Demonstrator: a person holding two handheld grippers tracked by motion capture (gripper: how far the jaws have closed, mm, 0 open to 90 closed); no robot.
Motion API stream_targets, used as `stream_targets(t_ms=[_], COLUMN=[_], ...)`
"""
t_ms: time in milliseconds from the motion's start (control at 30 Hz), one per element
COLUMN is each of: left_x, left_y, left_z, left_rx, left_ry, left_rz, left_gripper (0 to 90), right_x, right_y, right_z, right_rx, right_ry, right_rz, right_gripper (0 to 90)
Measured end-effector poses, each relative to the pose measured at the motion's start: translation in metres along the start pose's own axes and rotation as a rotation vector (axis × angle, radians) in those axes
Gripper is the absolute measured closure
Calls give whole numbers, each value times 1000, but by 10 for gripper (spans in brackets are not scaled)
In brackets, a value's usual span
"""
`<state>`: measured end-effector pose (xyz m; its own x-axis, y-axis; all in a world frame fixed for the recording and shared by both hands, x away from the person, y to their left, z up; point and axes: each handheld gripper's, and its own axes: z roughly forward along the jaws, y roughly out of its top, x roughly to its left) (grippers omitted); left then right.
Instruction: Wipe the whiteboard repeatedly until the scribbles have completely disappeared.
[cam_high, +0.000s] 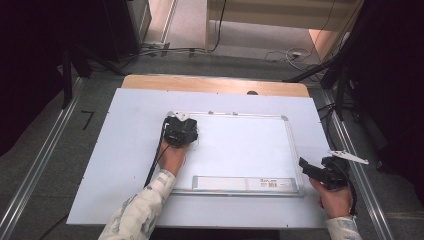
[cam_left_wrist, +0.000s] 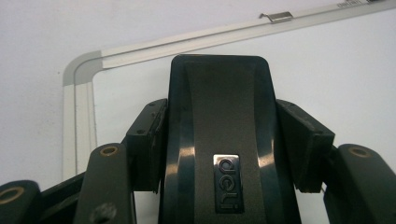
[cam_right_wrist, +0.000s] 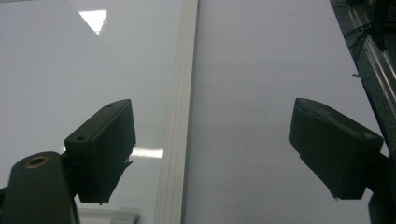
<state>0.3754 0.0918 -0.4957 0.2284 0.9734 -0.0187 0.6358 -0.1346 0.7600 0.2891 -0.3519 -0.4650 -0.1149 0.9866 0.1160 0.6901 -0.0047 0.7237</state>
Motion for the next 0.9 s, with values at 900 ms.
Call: stream_targets(t_ms=[900], left_x=[-7], left_y=[-31], left_z=[-32], left_rx=[0], left_ry=[-56], left_rz=[56], left_gripper=[410], right_x=[2], right_y=[-1], right_z=[-2], right_rx=[-4], right_ry=[-1], right_rz=[-4], right_gripper=[134])
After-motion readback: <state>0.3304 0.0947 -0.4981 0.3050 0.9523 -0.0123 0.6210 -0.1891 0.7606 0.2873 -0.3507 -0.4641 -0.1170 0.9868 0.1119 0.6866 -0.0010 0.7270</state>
